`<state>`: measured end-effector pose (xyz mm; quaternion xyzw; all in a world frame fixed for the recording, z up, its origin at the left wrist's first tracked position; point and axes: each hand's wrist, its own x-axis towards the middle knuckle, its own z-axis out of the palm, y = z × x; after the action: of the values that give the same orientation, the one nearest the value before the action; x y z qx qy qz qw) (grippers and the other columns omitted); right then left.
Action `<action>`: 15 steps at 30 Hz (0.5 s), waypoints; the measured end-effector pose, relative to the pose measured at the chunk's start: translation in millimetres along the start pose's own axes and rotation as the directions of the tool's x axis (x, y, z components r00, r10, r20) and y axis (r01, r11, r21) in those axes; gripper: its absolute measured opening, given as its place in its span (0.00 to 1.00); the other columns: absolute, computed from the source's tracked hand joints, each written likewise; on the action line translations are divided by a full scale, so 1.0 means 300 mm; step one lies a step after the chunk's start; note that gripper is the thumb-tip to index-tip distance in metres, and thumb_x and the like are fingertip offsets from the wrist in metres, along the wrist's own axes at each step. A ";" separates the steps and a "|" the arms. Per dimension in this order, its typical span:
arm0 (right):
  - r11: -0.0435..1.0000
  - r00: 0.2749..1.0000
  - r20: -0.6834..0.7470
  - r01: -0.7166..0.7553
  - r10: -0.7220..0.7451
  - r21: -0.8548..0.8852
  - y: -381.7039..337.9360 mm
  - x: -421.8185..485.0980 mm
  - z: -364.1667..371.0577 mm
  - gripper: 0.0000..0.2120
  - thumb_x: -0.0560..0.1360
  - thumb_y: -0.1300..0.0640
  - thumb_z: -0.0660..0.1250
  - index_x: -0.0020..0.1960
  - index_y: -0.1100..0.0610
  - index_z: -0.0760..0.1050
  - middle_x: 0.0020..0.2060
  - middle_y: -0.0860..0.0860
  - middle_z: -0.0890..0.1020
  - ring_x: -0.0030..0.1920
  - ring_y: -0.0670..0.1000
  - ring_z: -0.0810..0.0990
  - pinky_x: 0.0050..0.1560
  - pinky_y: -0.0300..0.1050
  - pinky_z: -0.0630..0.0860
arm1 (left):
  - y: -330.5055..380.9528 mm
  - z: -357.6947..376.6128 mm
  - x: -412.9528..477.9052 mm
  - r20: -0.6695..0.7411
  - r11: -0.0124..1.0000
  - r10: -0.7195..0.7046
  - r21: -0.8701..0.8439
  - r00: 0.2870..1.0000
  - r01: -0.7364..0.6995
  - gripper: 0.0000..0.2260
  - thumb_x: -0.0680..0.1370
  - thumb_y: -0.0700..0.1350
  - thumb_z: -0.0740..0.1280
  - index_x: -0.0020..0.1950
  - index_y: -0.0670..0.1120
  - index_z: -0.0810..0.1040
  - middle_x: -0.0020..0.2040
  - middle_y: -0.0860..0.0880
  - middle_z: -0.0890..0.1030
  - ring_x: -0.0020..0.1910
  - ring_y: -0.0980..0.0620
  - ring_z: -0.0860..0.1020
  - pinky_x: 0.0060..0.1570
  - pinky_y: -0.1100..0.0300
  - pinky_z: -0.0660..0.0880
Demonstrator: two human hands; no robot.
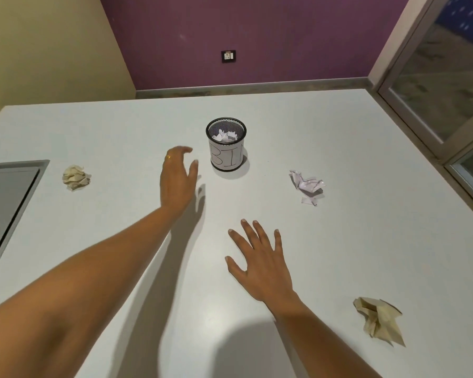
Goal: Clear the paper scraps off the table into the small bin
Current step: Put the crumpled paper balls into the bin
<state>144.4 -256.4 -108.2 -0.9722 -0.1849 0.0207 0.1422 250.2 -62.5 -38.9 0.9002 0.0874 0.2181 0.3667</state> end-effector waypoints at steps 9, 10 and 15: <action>0.976 0.982 -0.144 -0.088 0.118 0.200 0.003 0.007 -0.006 0.22 0.79 0.46 0.54 0.70 0.54 0.66 0.73 0.51 0.63 0.75 0.50 0.57 0.76 0.52 0.49 | -0.151 0.024 -0.217 0.172 0.906 -0.223 0.400 0.960 0.139 0.20 0.79 0.50 0.59 0.68 0.42 0.65 0.71 0.43 0.65 0.74 0.45 0.58 0.67 0.36 0.55; 0.956 0.964 -0.173 -0.154 0.201 0.250 0.007 0.016 -0.009 0.21 0.79 0.47 0.55 0.69 0.55 0.67 0.73 0.52 0.63 0.75 0.51 0.57 0.76 0.51 0.52 | -0.160 0.032 -0.227 0.193 0.892 -0.229 0.435 0.954 0.126 0.21 0.79 0.51 0.57 0.69 0.42 0.64 0.73 0.43 0.64 0.75 0.45 0.56 0.68 0.36 0.53; 0.862 0.853 -0.259 -0.346 0.453 0.369 0.063 0.092 -0.024 0.19 0.79 0.53 0.58 0.67 0.59 0.67 0.73 0.55 0.62 0.74 0.54 0.56 0.74 0.54 0.57 | -0.176 0.045 -0.239 0.205 0.867 -0.214 0.491 0.955 0.089 0.22 0.79 0.53 0.55 0.71 0.44 0.62 0.74 0.44 0.61 0.75 0.45 0.54 0.70 0.35 0.50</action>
<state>177.3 -265.1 -106.4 -0.9435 0.0566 -0.0879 0.3144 192.7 -55.7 -108.0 0.9730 0.1620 0.0437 0.1583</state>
